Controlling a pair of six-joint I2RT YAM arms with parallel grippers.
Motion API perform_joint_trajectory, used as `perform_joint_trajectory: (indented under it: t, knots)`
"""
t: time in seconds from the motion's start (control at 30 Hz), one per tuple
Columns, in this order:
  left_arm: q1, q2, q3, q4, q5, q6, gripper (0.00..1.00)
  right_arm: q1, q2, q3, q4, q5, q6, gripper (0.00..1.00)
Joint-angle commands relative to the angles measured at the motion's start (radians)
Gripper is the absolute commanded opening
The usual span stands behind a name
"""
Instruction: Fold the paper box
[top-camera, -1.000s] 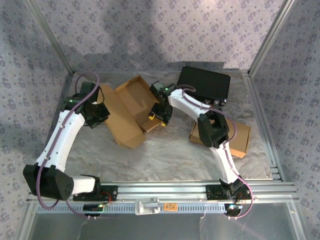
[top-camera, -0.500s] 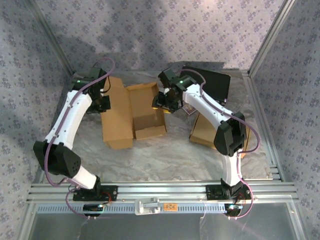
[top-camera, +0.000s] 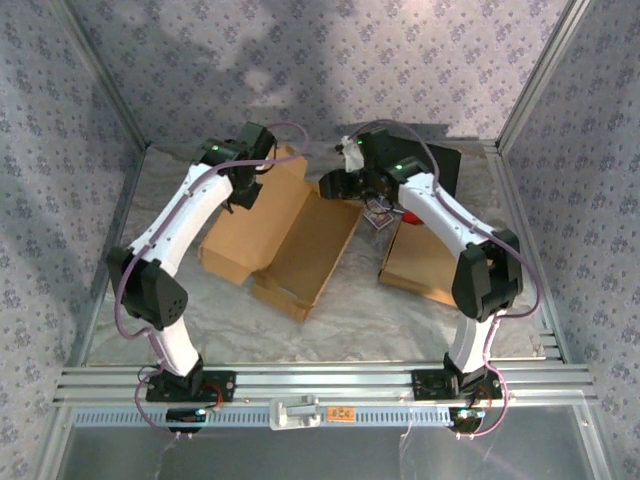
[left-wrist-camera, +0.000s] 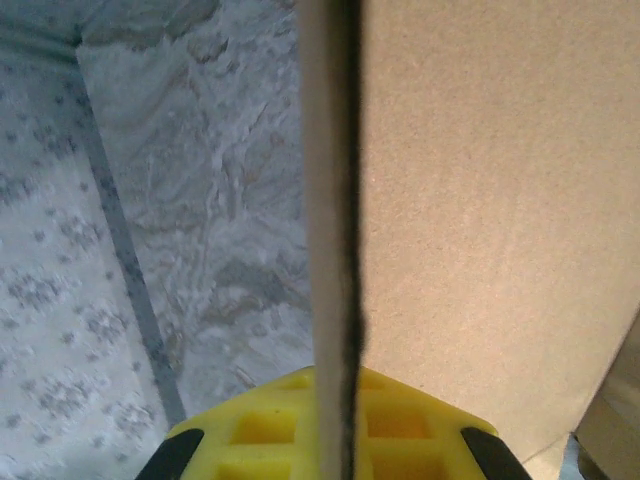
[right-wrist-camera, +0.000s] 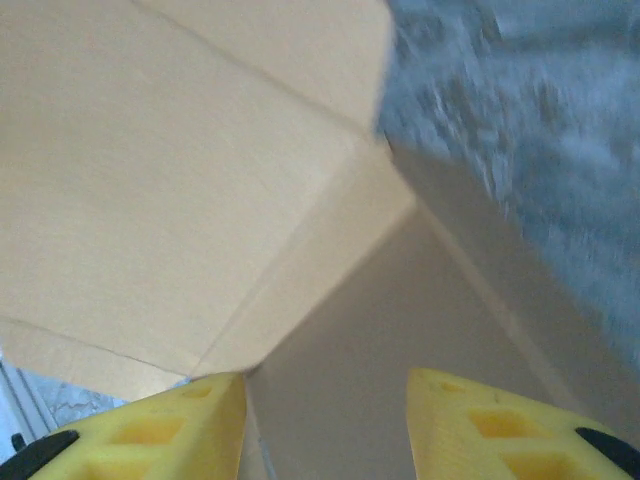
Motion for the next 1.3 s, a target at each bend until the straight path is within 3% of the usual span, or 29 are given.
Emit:
perform_joint_trajectory:
  t: [0.0,0.17,0.3,0.4,0.47,0.57,0.73,0.93,1.1,1.27]
  knots:
    - [-0.013,0.023,0.062,0.013,-0.061,0.142,0.0,-0.107,-0.041,-0.032,0.265,-0.191,-0.145,0.49]
    - [-0.054,0.035,0.07,0.05,-0.061,0.239,0.0,-0.159,0.023,0.076,0.223,-0.217,-0.255,0.51]
    - [-0.066,0.043,0.07,0.056,-0.061,0.244,0.0,-0.095,0.018,0.064,0.167,-0.063,-0.275,0.5]
    - [-0.066,0.041,0.067,0.066,-0.061,0.232,0.0,-0.048,-0.001,0.013,0.121,0.104,-0.152,0.48]
    - [-0.066,0.04,0.071,0.062,-0.057,0.226,0.0,-0.045,-0.022,-0.029,0.096,0.089,-0.031,0.46]
    - [-0.066,0.038,0.07,0.068,-0.038,0.239,0.0,-0.006,-0.094,-0.14,0.071,0.186,0.032,0.44]
    - [-0.069,0.038,0.071,0.086,-0.008,0.259,0.0,0.05,-0.115,-0.187,-0.064,0.327,-0.104,0.43]
    - [-0.074,0.051,0.071,0.094,0.007,0.257,0.0,0.066,-0.015,-0.11,-0.162,0.353,-0.219,0.41]
    - [-0.076,0.054,0.071,0.097,0.014,0.256,0.0,0.09,0.065,-0.033,-0.244,0.449,-0.248,0.4]
    - [-0.076,0.054,0.071,0.101,0.018,0.253,0.0,0.095,0.101,-0.017,-0.251,0.456,-0.261,0.37]
